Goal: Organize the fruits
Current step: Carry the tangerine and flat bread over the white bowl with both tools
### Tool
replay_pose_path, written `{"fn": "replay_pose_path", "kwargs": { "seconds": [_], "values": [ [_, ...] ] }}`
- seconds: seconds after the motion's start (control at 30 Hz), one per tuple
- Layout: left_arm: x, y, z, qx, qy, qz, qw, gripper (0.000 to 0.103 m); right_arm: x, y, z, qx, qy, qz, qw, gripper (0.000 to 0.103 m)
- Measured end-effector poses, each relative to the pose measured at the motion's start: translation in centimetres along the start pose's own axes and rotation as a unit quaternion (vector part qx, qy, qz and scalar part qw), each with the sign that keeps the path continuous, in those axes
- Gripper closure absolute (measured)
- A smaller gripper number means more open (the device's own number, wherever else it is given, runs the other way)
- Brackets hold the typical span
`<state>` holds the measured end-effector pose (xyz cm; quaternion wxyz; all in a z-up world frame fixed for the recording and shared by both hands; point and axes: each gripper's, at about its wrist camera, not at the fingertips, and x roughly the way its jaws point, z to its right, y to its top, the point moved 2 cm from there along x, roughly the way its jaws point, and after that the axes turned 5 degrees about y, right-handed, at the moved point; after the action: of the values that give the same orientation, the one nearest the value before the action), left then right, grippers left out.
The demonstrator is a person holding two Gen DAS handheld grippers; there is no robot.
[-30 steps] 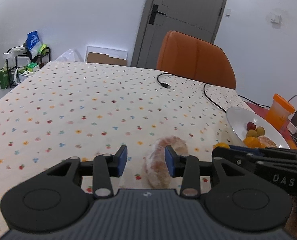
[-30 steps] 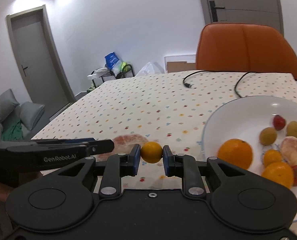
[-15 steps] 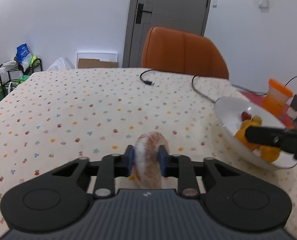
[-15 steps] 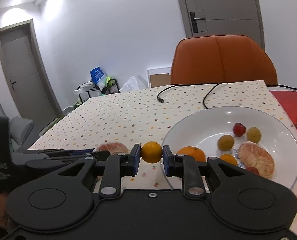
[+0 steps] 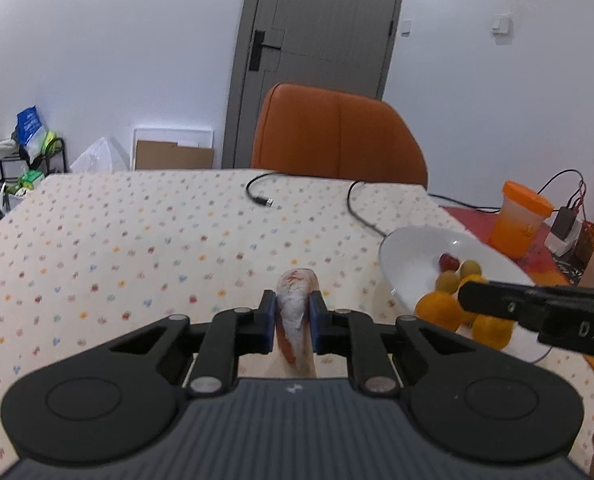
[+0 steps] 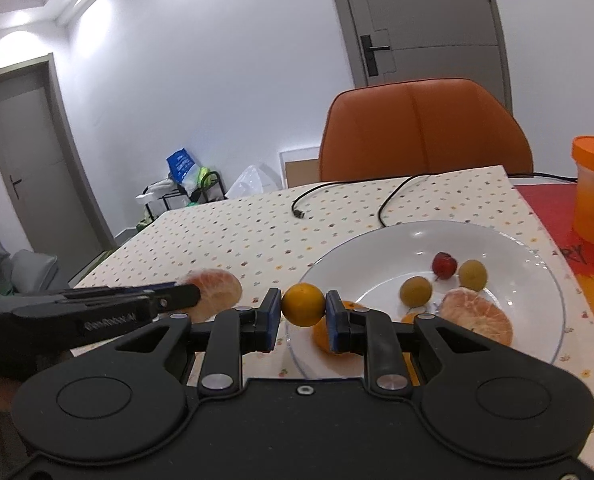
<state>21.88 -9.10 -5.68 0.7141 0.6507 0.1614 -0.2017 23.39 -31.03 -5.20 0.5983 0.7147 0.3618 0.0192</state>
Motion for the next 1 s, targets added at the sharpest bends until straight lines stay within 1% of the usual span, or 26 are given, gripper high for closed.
{"fn": "replay_pose_path", "kwargs": {
  "seconds": [0.23, 0.57, 0.9, 1.0],
  "values": [
    [-0.1, 1.6, 2.2, 0.014, -0.017, 0.020, 0.9996, 0.088, -0.5, 0.4, 1.5, 0.007, -0.015, 0.008, 1.000, 0.081],
    [0.9, 3.0, 5.1, 0.031, -0.038, 0.030, 0.9983, 0.088, -0.9, 0.8, 3.6, 0.016, -0.032, 0.020, 0.999, 0.081],
    [3.0, 3.2, 8.0, 0.031, -0.062, 0.015, 0.9975, 0.087, -1.2, 0.7, 5.4, 0.033, -0.040, 0.027, 0.998, 0.081],
    [3.4, 3.2, 8.4, 0.027, -0.072, 0.013, 0.9970, 0.084, -1.1, 0.7, 5.6, 0.032, -0.043, 0.026, 0.998, 0.081]
  ]
}}
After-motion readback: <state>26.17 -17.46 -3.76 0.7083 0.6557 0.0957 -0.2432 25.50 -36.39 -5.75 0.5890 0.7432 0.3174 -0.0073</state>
